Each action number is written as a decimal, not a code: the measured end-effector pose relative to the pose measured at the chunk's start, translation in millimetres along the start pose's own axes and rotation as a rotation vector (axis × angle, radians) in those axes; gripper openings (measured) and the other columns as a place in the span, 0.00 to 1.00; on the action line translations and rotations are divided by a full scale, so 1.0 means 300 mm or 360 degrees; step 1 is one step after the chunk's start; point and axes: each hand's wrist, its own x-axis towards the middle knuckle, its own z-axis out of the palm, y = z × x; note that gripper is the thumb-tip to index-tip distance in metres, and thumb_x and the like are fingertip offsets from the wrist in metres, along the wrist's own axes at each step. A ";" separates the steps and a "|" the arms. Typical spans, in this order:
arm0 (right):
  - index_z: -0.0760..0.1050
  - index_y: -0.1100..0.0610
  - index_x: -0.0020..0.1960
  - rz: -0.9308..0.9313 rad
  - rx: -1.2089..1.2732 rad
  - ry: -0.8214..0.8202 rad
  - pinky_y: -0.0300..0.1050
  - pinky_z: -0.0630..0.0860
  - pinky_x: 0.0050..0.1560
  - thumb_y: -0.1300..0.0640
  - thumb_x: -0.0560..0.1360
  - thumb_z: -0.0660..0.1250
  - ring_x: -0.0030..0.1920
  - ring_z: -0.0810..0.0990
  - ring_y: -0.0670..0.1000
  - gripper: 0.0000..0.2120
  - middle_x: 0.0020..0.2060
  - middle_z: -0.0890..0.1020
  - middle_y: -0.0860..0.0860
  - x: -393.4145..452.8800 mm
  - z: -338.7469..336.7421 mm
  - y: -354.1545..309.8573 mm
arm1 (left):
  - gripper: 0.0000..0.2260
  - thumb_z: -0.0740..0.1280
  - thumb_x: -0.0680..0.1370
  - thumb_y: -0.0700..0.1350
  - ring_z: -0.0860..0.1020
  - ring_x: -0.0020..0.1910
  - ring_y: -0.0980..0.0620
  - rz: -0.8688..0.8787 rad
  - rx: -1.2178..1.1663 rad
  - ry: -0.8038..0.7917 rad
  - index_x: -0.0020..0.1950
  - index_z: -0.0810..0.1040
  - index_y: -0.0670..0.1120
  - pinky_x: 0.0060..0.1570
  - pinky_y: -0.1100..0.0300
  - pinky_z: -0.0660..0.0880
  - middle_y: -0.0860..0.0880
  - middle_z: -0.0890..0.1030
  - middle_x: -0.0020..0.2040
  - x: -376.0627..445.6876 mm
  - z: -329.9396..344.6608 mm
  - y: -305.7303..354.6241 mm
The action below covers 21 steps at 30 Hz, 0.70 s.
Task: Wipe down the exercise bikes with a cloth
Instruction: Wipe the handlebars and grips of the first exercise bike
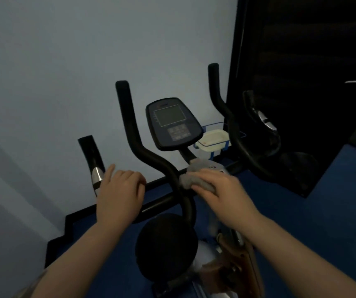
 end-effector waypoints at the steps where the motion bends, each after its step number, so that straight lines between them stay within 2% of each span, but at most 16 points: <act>1: 0.79 0.49 0.62 0.0060 -0.0004 0.0147 0.33 0.72 0.58 0.58 0.77 0.67 0.56 0.76 0.40 0.14 0.56 0.80 0.44 0.000 -0.032 0.014 | 0.04 0.66 0.75 0.41 0.78 0.39 0.47 0.0030 -0.0059 -0.0081 0.43 0.81 0.45 0.54 0.49 0.74 0.49 0.80 0.38 0.002 -0.001 0.004; 2: 0.78 0.49 0.62 0.0107 -0.0014 0.0315 0.33 0.73 0.58 0.58 0.77 0.67 0.57 0.76 0.40 0.15 0.57 0.80 0.44 0.005 -0.062 0.028 | 0.04 0.65 0.76 0.43 0.78 0.39 0.48 0.0022 -0.0103 -0.0179 0.45 0.80 0.46 0.45 0.52 0.75 0.50 0.80 0.40 0.006 -0.003 0.009; 4: 0.78 0.51 0.62 0.0151 -0.0140 0.0540 0.33 0.71 0.56 0.57 0.78 0.67 0.56 0.76 0.42 0.13 0.56 0.79 0.45 0.024 -0.099 0.048 | 0.07 0.62 0.79 0.50 0.76 0.36 0.52 -0.0067 -0.0065 -0.0342 0.47 0.78 0.50 0.34 0.58 0.71 0.53 0.80 0.40 0.021 -0.002 0.012; 6: 0.77 0.51 0.64 0.0230 -0.0310 0.0437 0.36 0.68 0.56 0.52 0.80 0.63 0.61 0.73 0.46 0.14 0.59 0.78 0.47 0.020 -0.077 0.072 | 0.11 0.59 0.79 0.54 0.72 0.30 0.55 -0.0144 0.0067 -0.0384 0.43 0.77 0.52 0.27 0.60 0.62 0.55 0.78 0.35 0.027 0.000 0.012; 7: 0.74 0.50 0.67 0.0298 -0.0357 0.0336 0.38 0.65 0.60 0.48 0.81 0.60 0.66 0.70 0.47 0.17 0.64 0.75 0.47 0.001 -0.043 0.089 | 0.13 0.59 0.79 0.54 0.70 0.28 0.56 -0.0169 0.0098 -0.0378 0.39 0.76 0.51 0.26 0.61 0.59 0.55 0.76 0.31 0.024 0.002 0.011; 9: 0.68 0.48 0.72 0.0345 -0.0412 0.0304 0.40 0.59 0.69 0.44 0.82 0.53 0.73 0.61 0.47 0.21 0.72 0.66 0.46 -0.061 0.033 0.111 | 0.14 0.60 0.78 0.53 0.69 0.26 0.57 -0.0196 0.0083 -0.0335 0.35 0.75 0.50 0.25 0.62 0.57 0.55 0.73 0.27 0.016 0.008 0.013; 11: 0.68 0.48 0.72 0.0298 -0.0457 0.0416 0.42 0.58 0.70 0.45 0.82 0.51 0.73 0.61 0.48 0.22 0.73 0.66 0.49 -0.086 0.076 0.124 | 0.14 0.61 0.77 0.52 0.70 0.25 0.57 -0.0223 0.0047 -0.0276 0.33 0.75 0.49 0.25 0.62 0.58 0.55 0.72 0.26 0.014 0.011 0.011; 14: 0.77 0.54 0.66 0.0258 -0.0558 0.0396 0.45 0.65 0.66 0.48 0.82 0.54 0.68 0.69 0.52 0.20 0.66 0.75 0.52 0.011 0.054 0.141 | 0.14 0.62 0.77 0.50 0.70 0.25 0.57 -0.0210 -0.0006 -0.0240 0.33 0.76 0.48 0.25 0.63 0.58 0.55 0.73 0.26 0.014 0.008 0.013; 16: 0.82 0.56 0.57 0.0268 -0.0683 0.0204 0.49 0.70 0.60 0.50 0.83 0.55 0.60 0.74 0.53 0.18 0.58 0.80 0.53 0.107 0.030 0.141 | 0.13 0.63 0.77 0.49 0.70 0.25 0.57 -0.0186 -0.0047 -0.0208 0.33 0.76 0.48 0.25 0.63 0.58 0.54 0.74 0.27 0.010 0.004 0.016; 18: 0.83 0.56 0.52 0.0252 -0.0725 0.0041 0.49 0.70 0.55 0.50 0.83 0.55 0.55 0.76 0.53 0.19 0.52 0.82 0.52 0.154 0.018 0.138 | 0.09 0.65 0.77 0.47 0.71 0.26 0.57 -0.0170 -0.0140 -0.0152 0.37 0.78 0.48 0.26 0.63 0.60 0.55 0.77 0.31 0.001 -0.004 0.017; 21: 0.82 0.54 0.56 0.0051 -0.0675 0.0118 0.41 0.65 0.57 0.52 0.82 0.58 0.58 0.75 0.52 0.15 0.55 0.81 0.52 0.086 0.010 0.130 | 0.03 0.66 0.77 0.46 0.73 0.32 0.59 -0.0170 -0.0441 -0.0113 0.46 0.78 0.52 0.30 0.64 0.65 0.58 0.76 0.38 0.005 -0.014 0.006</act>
